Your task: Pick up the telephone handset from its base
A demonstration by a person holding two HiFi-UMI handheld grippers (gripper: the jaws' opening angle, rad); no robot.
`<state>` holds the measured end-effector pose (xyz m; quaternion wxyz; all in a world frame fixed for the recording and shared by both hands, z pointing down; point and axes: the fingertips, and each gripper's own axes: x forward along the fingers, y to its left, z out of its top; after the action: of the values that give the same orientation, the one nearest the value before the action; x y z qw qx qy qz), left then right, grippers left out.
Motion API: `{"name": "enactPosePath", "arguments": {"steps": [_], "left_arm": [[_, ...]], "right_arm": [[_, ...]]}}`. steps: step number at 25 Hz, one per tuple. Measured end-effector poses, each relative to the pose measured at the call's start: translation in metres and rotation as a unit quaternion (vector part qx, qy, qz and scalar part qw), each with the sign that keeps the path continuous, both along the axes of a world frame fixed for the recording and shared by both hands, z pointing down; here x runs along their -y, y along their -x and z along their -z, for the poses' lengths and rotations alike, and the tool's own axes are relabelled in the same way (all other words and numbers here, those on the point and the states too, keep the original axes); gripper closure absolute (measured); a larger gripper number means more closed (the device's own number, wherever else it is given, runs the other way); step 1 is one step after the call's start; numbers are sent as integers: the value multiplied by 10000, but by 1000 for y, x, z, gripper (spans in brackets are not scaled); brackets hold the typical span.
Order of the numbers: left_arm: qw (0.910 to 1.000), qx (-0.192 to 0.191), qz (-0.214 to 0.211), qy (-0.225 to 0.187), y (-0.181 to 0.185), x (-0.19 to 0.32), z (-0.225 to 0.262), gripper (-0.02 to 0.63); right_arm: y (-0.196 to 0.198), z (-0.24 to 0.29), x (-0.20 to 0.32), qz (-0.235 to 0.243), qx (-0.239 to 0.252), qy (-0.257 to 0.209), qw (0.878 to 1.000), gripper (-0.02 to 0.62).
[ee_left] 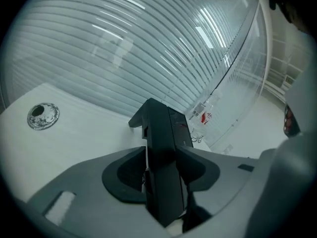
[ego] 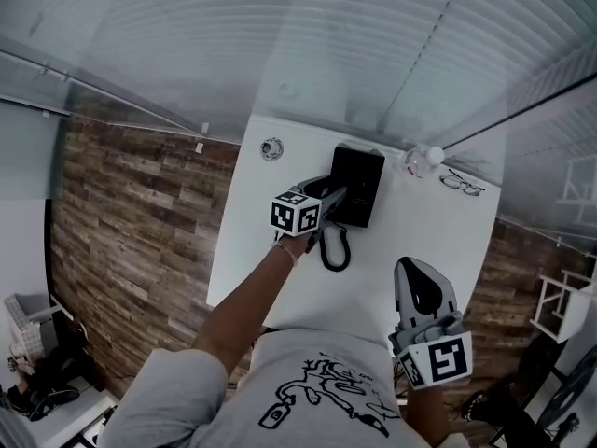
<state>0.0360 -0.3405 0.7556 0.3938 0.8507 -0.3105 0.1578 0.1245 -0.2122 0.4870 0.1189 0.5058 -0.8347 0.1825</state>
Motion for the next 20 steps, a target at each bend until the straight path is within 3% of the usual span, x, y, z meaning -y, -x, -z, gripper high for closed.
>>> {"name": "enactPosePath", "arguments": {"steps": [7, 20], "left_arm": [[10000, -66, 41, 61, 3, -3, 6, 486], [9980, -297, 275, 481, 11, -8, 17, 499]], "right_arm": [[3, 0, 2, 28, 39, -19, 10000, 589], [3, 10, -4, -4, 38, -104, 9999, 589]]}}
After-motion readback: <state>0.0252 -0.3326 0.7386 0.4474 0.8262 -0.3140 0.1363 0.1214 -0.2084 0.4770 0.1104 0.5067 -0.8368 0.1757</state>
